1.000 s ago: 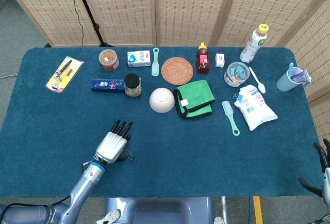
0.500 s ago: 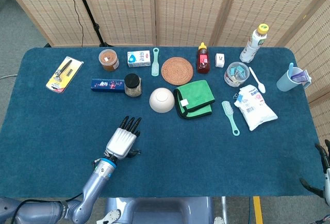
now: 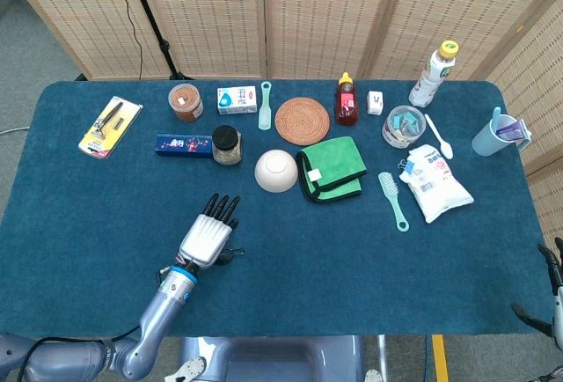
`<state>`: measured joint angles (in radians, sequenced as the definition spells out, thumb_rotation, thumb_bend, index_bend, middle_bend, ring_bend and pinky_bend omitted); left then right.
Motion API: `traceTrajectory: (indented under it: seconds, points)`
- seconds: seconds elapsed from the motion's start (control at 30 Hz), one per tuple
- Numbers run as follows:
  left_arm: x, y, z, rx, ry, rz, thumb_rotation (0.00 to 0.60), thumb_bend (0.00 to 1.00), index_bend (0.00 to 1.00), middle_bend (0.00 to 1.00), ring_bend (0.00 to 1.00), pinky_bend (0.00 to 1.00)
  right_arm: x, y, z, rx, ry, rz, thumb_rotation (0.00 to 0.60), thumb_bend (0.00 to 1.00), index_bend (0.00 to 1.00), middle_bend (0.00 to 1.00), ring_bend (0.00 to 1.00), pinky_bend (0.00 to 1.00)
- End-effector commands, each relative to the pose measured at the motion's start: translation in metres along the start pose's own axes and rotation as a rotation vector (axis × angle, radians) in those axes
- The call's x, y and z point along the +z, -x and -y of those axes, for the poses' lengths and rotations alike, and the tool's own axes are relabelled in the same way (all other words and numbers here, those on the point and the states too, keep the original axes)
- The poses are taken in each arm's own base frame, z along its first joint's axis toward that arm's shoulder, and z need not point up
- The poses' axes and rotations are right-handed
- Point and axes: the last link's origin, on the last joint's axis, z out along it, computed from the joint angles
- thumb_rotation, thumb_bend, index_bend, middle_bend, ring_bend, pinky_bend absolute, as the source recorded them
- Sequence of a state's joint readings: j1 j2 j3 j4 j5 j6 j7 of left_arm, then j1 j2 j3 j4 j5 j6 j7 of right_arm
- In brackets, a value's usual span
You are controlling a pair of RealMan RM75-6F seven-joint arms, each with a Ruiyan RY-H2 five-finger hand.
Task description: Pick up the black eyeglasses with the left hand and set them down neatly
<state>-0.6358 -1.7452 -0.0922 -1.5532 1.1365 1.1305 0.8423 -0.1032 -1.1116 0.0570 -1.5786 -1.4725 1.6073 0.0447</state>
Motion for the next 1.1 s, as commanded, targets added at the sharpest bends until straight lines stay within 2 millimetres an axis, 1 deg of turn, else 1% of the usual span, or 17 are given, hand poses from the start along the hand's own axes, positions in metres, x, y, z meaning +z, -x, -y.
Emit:
traceTrajectory:
  seconds: [0.03, 0.1, 0.2, 0.37, 0.47, 0.67, 0.77, 0.83, 0.9, 0.93, 1.1]
  points:
    - [-0.014, -0.003, 0.014, -0.006, 0.034, -0.026, 0.411, 0.2, 0.37, 0.03, 0.0, 0.0, 0.001, 0.001, 0.001, 0.001, -0.004, 0.003, 0.6, 0.11, 0.11, 0.02, 0.05, 0.2]
    - [-0.02, -0.004, 0.023, -0.014, 0.05, -0.026, 0.411, 0.2, 0.35, 0.03, 0.0, 0.0, 0.001, 0.002, 0.002, 0.003, -0.01, 0.007, 0.6, 0.11, 0.11, 0.02, 0.05, 0.2]
    - [-0.027, -0.008, 0.038, -0.014, 0.084, 0.0, 0.411, 0.2, 0.28, 0.01, 0.0, 0.0, 0.003, 0.003, 0.004, 0.004, -0.016, 0.01, 0.6, 0.11, 0.11, 0.02, 0.05, 0.2]
    - [-0.036, -0.018, 0.054, 0.069, 0.138, 0.04, 0.419, 0.2, 0.18, 0.0, 0.0, 0.0, 0.004, 0.003, 0.007, 0.004, -0.026, 0.008, 0.6, 0.11, 0.11, 0.02, 0.05, 0.2]
    - [-0.04, -0.02, 0.057, 0.106, 0.162, 0.059, 0.422, 0.2, 0.15, 0.0, 0.0, 0.0, 0.003, 0.003, 0.008, 0.002, -0.025, 0.009, 0.6, 0.11, 0.11, 0.02, 0.05, 0.2]
    - [-0.046, -0.014, 0.058, 0.142, 0.207, 0.103, 0.426, 0.2, 0.13, 0.0, 0.0, 0.0, 0.002, 0.002, 0.009, -0.001, -0.024, 0.006, 0.6, 0.11, 0.11, 0.02, 0.05, 0.2]
    - [-0.047, -0.009, 0.06, 0.168, 0.213, 0.11, 0.48, 0.2, 0.11, 0.0, 0.0, 0.0, 0.002, 0.001, 0.01, -0.004, -0.023, 0.004, 0.6, 0.11, 0.11, 0.02, 0.05, 0.2]
    - [-0.047, -0.006, 0.06, 0.17, 0.21, 0.111, 0.547, 0.2, 0.09, 0.0, 0.0, 0.0, 0.002, 0.001, 0.01, -0.005, -0.024, 0.005, 0.6, 0.11, 0.11, 0.02, 0.05, 0.2]
    - [-0.047, -0.004, 0.06, 0.171, 0.205, 0.11, 0.589, 0.2, 0.08, 0.0, 0.0, 0.0, 0.002, 0.001, 0.01, -0.006, -0.024, 0.006, 0.6, 0.11, 0.11, 0.02, 0.05, 0.2]
    - [-0.046, -0.004, 0.06, 0.172, 0.202, 0.107, 0.6, 0.2, 0.07, 0.0, 0.0, 0.0, 0.002, 0.001, 0.011, -0.006, -0.024, 0.005, 0.6, 0.11, 0.11, 0.02, 0.05, 0.2]
    - [-0.046, 0.001, 0.061, 0.168, 0.194, 0.103, 0.6, 0.2, 0.05, 0.0, 0.0, 0.0, 0.001, 0.0, 0.011, -0.01, -0.023, 0.004, 0.6, 0.11, 0.11, 0.02, 0.05, 0.2]
